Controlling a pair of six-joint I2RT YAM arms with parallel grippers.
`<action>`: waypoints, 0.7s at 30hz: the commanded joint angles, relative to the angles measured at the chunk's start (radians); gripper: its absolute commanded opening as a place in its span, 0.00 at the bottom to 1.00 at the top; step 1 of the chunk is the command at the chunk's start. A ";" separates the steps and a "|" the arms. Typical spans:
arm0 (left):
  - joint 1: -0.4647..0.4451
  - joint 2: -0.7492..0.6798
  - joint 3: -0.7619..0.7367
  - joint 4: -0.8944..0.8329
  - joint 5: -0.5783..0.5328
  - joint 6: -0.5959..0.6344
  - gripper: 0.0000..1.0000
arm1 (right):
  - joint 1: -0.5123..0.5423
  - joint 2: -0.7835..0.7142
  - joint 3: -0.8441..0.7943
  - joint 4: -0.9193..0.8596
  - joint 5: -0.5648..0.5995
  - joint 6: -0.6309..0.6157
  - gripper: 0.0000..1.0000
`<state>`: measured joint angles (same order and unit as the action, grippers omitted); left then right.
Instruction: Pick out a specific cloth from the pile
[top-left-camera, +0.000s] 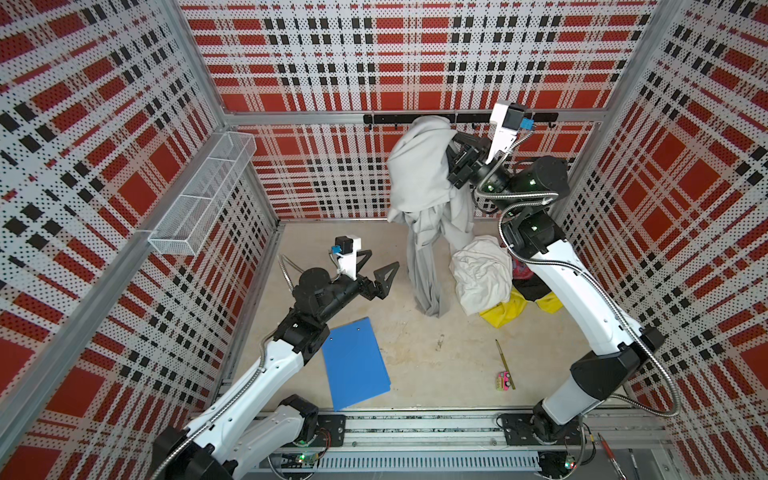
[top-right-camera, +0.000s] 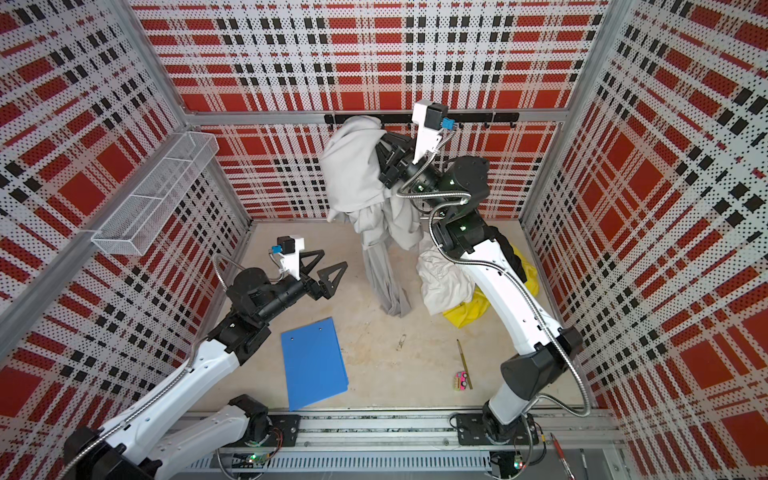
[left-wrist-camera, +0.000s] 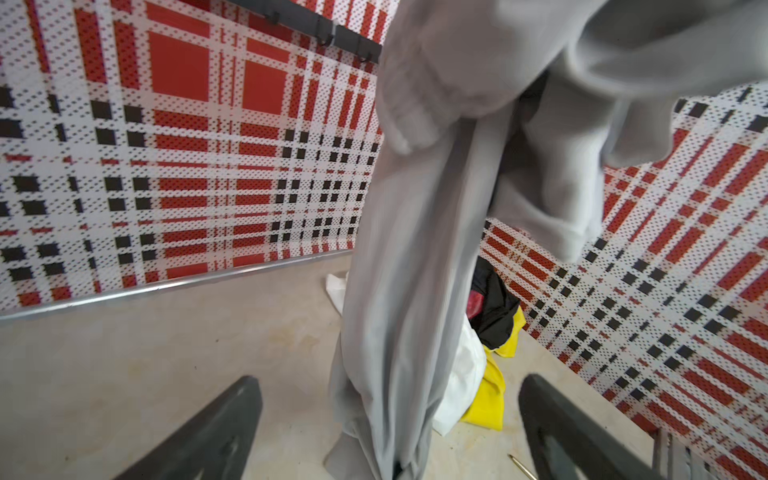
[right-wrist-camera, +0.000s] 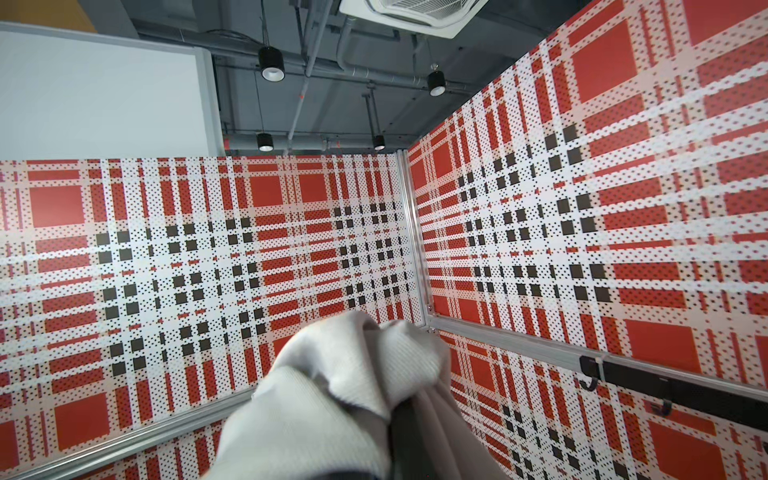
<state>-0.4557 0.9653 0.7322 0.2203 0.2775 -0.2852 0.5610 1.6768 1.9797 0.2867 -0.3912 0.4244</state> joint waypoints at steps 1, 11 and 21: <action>0.005 -0.022 -0.037 0.027 -0.023 -0.031 0.99 | 0.041 0.074 0.171 -0.016 0.068 -0.067 0.00; 0.016 -0.132 -0.155 0.002 -0.129 -0.052 0.99 | 0.055 0.279 0.429 -0.013 0.116 -0.061 0.00; 0.033 -0.150 -0.221 -0.001 -0.181 -0.103 0.99 | 0.056 0.255 0.234 0.017 0.140 -0.072 0.00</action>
<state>-0.4358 0.8230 0.5213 0.2100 0.1265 -0.3630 0.6151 1.9755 2.2906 0.2268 -0.2855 0.3717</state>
